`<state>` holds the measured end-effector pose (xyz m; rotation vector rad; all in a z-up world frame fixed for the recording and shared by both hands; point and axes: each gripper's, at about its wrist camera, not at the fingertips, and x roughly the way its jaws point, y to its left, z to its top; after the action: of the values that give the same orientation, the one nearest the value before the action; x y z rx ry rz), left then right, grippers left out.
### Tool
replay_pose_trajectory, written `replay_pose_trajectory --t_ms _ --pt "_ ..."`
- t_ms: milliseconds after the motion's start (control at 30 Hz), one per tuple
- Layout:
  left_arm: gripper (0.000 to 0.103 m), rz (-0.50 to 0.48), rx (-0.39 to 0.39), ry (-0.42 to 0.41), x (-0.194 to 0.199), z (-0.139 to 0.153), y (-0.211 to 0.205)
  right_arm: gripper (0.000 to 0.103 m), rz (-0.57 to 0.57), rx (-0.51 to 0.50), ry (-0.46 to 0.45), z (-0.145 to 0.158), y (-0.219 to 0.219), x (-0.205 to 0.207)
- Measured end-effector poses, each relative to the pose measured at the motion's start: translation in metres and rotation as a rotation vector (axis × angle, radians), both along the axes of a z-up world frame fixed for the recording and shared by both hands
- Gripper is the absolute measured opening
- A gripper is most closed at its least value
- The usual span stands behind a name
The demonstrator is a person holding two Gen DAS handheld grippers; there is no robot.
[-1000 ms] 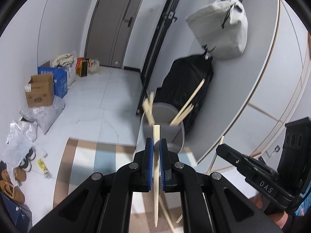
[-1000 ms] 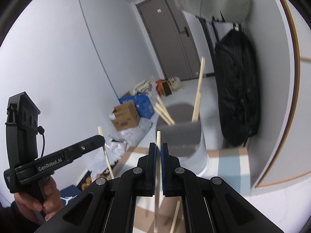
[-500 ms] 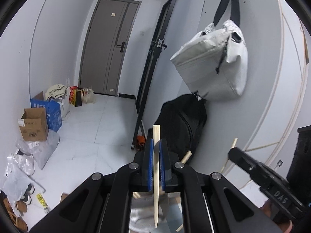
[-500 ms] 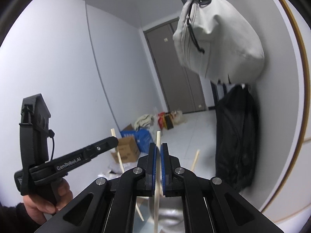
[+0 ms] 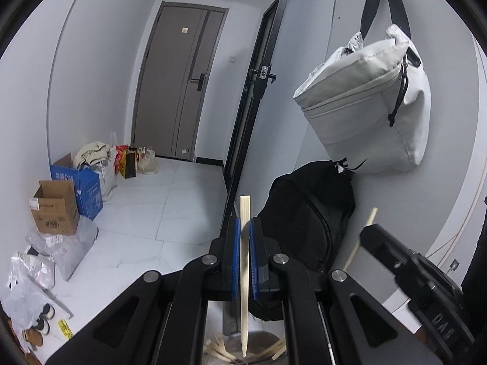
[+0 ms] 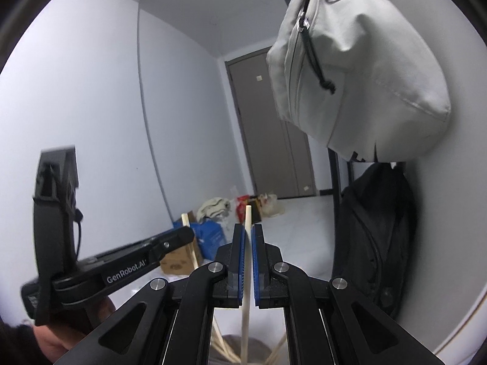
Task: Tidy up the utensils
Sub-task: 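Lower both sticks into the holder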
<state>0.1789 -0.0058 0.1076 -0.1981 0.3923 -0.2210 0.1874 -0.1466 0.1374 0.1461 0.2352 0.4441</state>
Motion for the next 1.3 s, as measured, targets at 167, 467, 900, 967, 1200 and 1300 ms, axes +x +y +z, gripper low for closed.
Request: replay_pose_trajectory --t_ms 167,467,900,967,1200,1300 --pt "0.002 -0.026 0.004 -0.002 0.009 -0.01 0.0 0.004 -0.011 -0.015 0.006 -0.019 0.008 0.011" --pt "0.002 -0.066 -0.036 0.023 0.023 -0.026 0.004 0.004 -0.005 -0.04 -0.003 -0.04 0.015 0.014" --pt "0.002 -0.119 -0.066 0.003 0.021 -0.033 0.005 0.004 0.017 -0.055 0.024 -0.065 0.016 0.01" --pt "0.002 -0.129 -0.066 -0.001 0.017 -0.033 0.005 0.004 0.025 -0.061 0.031 -0.066 0.016 0.011" --pt "0.002 -0.196 -0.077 0.013 0.007 -0.038 0.007 0.004 0.048 -0.068 0.067 -0.076 0.013 0.013" --pt "0.002 -0.251 -0.09 0.026 0.003 -0.04 0.008 0.004 0.06 -0.075 0.077 -0.081 0.012 0.011"
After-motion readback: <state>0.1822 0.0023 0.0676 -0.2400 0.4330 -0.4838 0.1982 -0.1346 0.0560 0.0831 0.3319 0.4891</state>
